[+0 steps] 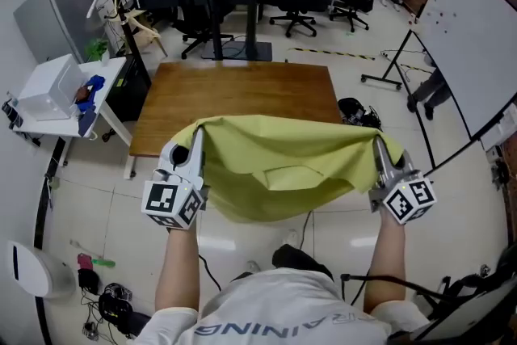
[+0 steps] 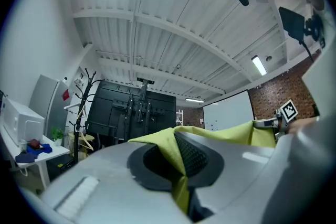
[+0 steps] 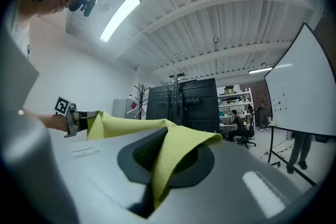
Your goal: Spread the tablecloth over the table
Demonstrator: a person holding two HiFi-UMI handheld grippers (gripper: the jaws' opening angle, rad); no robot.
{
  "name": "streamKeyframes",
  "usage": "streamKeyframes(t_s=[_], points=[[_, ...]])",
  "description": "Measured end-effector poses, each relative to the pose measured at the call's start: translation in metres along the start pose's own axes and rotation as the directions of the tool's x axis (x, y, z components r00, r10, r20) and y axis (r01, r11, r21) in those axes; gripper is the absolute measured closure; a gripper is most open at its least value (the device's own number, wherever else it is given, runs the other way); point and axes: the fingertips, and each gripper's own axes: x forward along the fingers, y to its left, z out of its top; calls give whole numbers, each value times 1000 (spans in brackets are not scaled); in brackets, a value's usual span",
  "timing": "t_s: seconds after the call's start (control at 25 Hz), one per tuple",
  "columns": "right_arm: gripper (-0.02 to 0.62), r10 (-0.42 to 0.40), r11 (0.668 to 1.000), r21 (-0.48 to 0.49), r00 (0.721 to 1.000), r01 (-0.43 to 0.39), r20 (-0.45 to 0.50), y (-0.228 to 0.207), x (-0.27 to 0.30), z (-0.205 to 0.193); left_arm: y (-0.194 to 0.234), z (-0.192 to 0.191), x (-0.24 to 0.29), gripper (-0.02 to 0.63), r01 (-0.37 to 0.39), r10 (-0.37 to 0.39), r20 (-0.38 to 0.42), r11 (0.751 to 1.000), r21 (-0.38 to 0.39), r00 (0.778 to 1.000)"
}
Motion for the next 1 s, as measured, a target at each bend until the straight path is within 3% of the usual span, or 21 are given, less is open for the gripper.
streamKeyframes(t_s=[0.36, 0.8, 1.0], points=[[586, 7, 998, 66, 1000, -9, 28, -41, 48, -9, 11, -7, 60, 597, 13, -13, -9, 1000, 26, 1000], [584, 49, 994, 97, 997, -54, 56, -154, 139, -5, 11, -21, 193, 597, -27, 28, -20, 999, 39, 999], [586, 88, 989, 110, 994, -95, 62, -184, 175, -5, 16, -18, 238, 597, -58, 60, -18, 997, 58, 998]])
